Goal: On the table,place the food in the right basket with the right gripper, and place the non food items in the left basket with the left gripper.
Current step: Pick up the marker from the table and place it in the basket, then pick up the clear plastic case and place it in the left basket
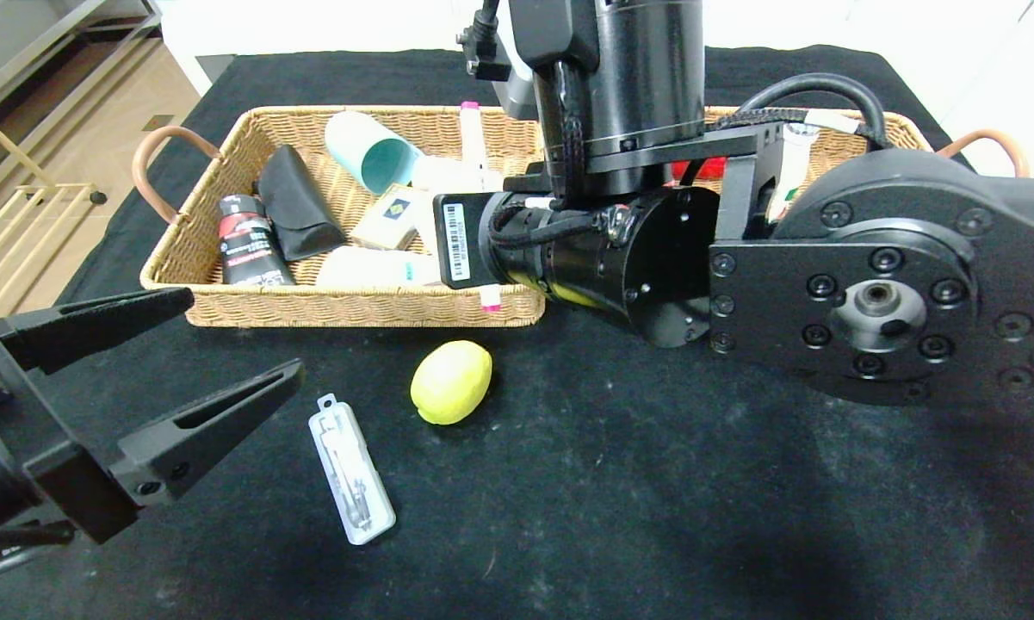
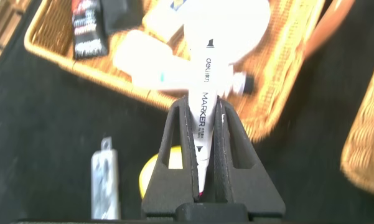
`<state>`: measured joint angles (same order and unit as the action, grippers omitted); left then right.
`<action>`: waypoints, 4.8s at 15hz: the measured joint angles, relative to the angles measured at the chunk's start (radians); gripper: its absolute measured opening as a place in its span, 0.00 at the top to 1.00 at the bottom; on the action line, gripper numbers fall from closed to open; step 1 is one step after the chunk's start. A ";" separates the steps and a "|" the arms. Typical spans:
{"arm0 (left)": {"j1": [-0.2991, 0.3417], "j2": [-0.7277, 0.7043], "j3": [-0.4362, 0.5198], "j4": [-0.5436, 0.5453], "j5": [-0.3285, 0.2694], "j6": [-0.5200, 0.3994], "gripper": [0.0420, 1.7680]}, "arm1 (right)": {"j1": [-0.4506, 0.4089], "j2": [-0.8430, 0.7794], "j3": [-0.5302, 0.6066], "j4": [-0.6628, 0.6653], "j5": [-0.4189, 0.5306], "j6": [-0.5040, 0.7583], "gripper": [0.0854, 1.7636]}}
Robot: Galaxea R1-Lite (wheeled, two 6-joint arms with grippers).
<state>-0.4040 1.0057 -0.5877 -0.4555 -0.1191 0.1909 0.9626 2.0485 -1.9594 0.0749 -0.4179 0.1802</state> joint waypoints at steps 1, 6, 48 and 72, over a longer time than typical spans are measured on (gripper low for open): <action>-0.003 0.001 0.004 0.001 0.001 0.000 0.03 | -0.002 0.010 0.000 -0.041 0.000 -0.020 0.89; -0.018 0.000 0.004 0.001 0.005 -0.001 0.03 | -0.048 0.064 0.001 -0.247 -0.001 -0.096 0.89; -0.016 0.000 0.006 0.001 0.006 0.000 0.03 | -0.040 -0.128 0.362 -0.366 0.028 -0.182 0.05; -0.017 0.038 0.015 0.039 0.020 -0.001 0.03 | -0.335 -0.686 1.419 -0.715 0.920 -0.402 0.04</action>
<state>-0.4209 1.0434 -0.5723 -0.4162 -0.0994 0.1900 0.6272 1.3623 -0.5406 -0.6398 0.5026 -0.2221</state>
